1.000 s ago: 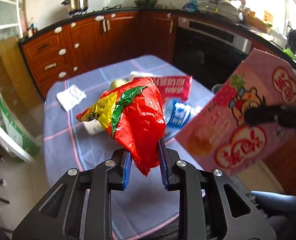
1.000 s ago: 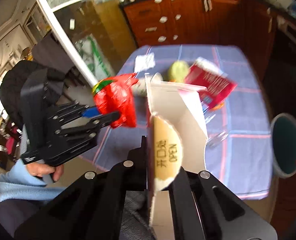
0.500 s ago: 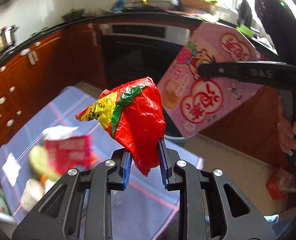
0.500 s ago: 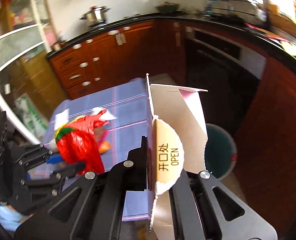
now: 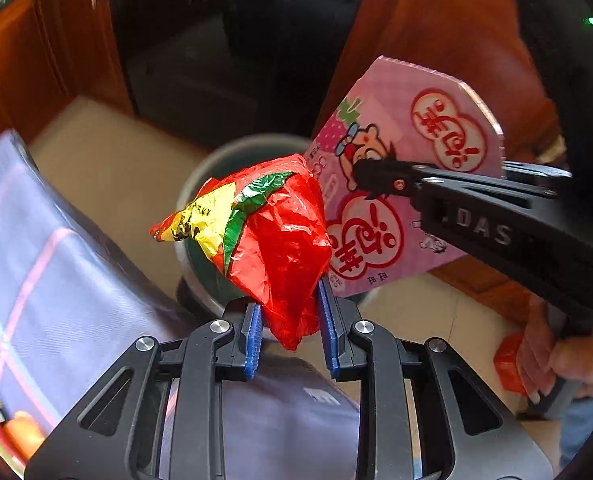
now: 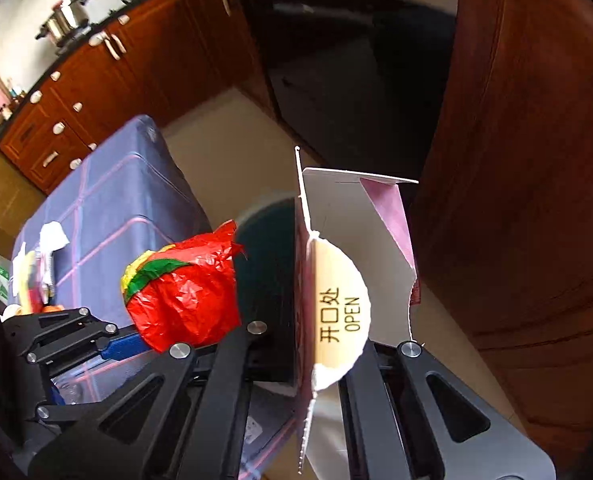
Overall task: Collect trash
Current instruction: 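Carry the red bag and pink box to the teal bin and release both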
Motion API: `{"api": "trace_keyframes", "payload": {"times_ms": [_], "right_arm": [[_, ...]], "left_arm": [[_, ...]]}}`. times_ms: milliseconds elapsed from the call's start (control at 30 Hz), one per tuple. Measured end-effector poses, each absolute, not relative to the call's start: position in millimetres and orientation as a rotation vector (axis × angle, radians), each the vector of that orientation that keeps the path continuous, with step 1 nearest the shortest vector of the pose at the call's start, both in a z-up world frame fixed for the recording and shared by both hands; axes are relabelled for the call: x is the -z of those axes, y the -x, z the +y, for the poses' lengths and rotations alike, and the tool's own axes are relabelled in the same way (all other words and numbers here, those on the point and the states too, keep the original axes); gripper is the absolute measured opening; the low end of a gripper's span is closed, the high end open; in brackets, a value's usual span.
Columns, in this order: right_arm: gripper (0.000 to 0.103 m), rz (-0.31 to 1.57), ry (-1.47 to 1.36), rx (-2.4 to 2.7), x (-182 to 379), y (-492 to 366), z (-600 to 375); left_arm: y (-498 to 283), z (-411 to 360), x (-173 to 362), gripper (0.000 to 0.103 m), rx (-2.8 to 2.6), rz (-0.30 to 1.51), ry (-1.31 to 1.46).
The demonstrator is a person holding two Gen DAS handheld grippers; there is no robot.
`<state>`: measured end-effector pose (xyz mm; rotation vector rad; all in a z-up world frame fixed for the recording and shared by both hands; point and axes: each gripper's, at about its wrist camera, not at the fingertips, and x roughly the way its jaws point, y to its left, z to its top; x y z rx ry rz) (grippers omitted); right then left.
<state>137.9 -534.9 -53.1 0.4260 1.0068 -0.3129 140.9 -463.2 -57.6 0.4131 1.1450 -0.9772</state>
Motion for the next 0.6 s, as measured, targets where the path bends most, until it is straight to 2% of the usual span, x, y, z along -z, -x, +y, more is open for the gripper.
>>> {"api": "trace_keyframes", "payload": {"times_ms": [100,200,300,333,367,400,433,567,600], "right_arm": [[0.001,1.055,-0.466,0.313,80,-149,-541],[0.001,1.092,-0.488,0.318,102,-160,-550],[0.007,1.101,-0.505,0.321,110,-167,-554],[0.011,1.109,-0.513,0.323,112,-170,-555],[0.033,1.104,-0.521,0.316,112,-171,-555],[0.059,1.095,-0.515,0.32,111,-171,-555],[0.065,1.085,-0.499,0.325,109,-171,-553],[0.079,1.088,-0.469,0.323,105,-176,-548],[0.08,1.086,-0.455,0.325,103,-176,-545]], "left_arm": [[-153,-478,86,0.026,0.956,1.21,-0.429],[-159,-489,99,0.031,0.96,1.23,-0.452],[-161,-496,101,0.06,0.937,1.202,-0.488],[-157,-497,100,0.065,0.928,1.187,-0.49],[-158,-497,99,0.065,0.925,1.182,-0.486],[-160,-496,99,0.066,0.925,1.187,-0.479],[-161,-496,99,0.067,0.926,1.196,-0.467],[-172,-499,97,0.068,0.912,1.223,-0.43],[-176,-498,97,0.068,0.908,1.224,-0.427]]}}
